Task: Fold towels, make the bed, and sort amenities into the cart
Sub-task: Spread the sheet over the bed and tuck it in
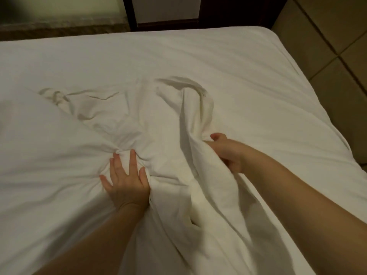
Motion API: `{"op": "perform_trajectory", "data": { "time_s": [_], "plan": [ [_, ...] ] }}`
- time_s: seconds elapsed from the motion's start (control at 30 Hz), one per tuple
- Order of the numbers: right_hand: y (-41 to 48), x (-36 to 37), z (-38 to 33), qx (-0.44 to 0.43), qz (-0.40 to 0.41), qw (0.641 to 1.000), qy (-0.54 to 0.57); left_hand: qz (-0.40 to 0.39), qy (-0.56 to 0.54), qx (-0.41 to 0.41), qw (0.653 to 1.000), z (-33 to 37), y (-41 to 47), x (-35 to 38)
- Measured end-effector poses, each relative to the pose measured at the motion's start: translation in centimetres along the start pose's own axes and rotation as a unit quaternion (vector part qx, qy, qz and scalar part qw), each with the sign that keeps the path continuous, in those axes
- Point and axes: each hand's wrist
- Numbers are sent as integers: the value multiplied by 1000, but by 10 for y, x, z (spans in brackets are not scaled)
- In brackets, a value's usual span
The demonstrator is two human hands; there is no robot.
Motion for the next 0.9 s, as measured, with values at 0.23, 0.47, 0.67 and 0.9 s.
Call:
{"op": "perform_trajectory", "data": {
  "time_s": [0.23, 0.47, 0.67, 0.9],
  "plan": [
    [1, 36, 19, -99, 175, 974, -107, -3, -50, -30, 998, 6, 0, -2],
    [10, 45, 7, -172, 182, 966, 61, -26, -71, -47, 996, 9, 0, -5],
    [31, -11, -28, -145, 355, 923, -38, -10, -70, -46, 996, 8, -2, -1],
    [1, -94, -66, -195, 535, 812, -129, -9, -80, -53, 995, 10, -1, -3]
  ]
}}
Point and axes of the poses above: each hand's wrist, its own y-axis towards the middle knuckle, its own x-axis out of the palm, z = x × y, and after that the axes turned 10 degrees about -y, right-handed
